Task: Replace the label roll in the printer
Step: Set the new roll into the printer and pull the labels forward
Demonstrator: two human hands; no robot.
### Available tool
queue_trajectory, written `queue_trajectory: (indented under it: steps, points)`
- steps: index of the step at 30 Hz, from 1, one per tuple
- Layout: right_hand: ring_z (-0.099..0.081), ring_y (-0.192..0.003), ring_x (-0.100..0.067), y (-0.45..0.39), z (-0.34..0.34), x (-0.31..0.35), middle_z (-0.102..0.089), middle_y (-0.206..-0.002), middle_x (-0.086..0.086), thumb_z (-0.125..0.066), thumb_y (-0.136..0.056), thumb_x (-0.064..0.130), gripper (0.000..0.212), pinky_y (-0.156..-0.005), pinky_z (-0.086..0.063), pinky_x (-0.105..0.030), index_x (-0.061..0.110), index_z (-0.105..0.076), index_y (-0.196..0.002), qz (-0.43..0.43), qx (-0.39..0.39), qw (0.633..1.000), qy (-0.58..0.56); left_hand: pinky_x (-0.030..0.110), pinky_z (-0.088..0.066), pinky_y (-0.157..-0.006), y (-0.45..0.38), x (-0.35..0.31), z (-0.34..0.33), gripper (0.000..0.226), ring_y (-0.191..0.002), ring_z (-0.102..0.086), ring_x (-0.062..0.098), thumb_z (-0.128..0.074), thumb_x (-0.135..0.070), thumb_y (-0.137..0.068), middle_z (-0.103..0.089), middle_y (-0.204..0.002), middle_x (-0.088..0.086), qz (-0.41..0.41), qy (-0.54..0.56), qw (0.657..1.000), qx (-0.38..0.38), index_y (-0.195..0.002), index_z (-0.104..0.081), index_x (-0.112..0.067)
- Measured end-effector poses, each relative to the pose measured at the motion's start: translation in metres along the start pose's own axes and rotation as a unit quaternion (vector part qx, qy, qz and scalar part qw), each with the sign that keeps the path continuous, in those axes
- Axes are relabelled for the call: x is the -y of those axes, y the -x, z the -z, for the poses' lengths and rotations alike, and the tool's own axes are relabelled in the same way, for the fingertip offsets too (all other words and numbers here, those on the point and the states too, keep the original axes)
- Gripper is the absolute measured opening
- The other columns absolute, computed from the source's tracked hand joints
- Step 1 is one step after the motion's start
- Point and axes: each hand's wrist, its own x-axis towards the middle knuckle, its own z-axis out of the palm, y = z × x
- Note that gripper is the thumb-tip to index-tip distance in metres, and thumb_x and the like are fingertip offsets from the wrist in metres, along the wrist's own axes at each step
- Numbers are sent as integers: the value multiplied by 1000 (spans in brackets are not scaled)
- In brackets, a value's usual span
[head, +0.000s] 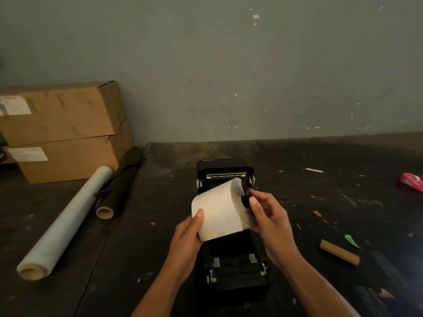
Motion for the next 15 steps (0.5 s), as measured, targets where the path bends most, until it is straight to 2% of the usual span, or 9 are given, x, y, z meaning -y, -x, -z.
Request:
queue_trajectory:
  steps: [2, 6, 10, 15]
  points:
    - [-59, -115, -14, -1, -1, 1, -61, -124, 4, -58, -88, 19, 28, -94, -51, -50, 33, -64, -111, 7, 12, 1000, -1, 23, -59, -70, -1, -1, 1, 27, -98, -71, 15, -45, -25, -97, -75, -104, 2, -4, 9, 1000, 3, -115, -62, -14]
    - [-60, -113, -11, -5, -1, 3, -64, -120, 8, -61, -86, 12, 33, -95, -51, -48, 27, -64, -115, 6, 22, 999, -34, 24, -59, -70, -3, -1, 1, 26, -97, -71, 14, -45, -23, -98, -76, -101, 1, -6, 15, 1000, 10, -115, -61, -14]
    - [-54, -119, -13, -12, 1, 2, -56, -131, 11, -63, -84, 7, 28, -90, -54, -47, 28, -68, -101, -34, 40, 996, -70, 25, -59, -71, -8, -1, 4, 24, -99, -71, 16, -47, -23, -96, -74, -106, 2, -10, -5, 1000, 12, -114, -62, -17]
    - [-54, -118, -16, -20, 4, -8, -55, -131, 7, -55, -91, 15, 21, -90, -54, -48, 24, -65, -107, -52, 25, 997, -59, 25, -58, -76, -17, 1, 5, 30, -104, -69, 17, -48, -25, -96, -72, -112, 4, 2, -40, 999, 17, -121, -60, -16]
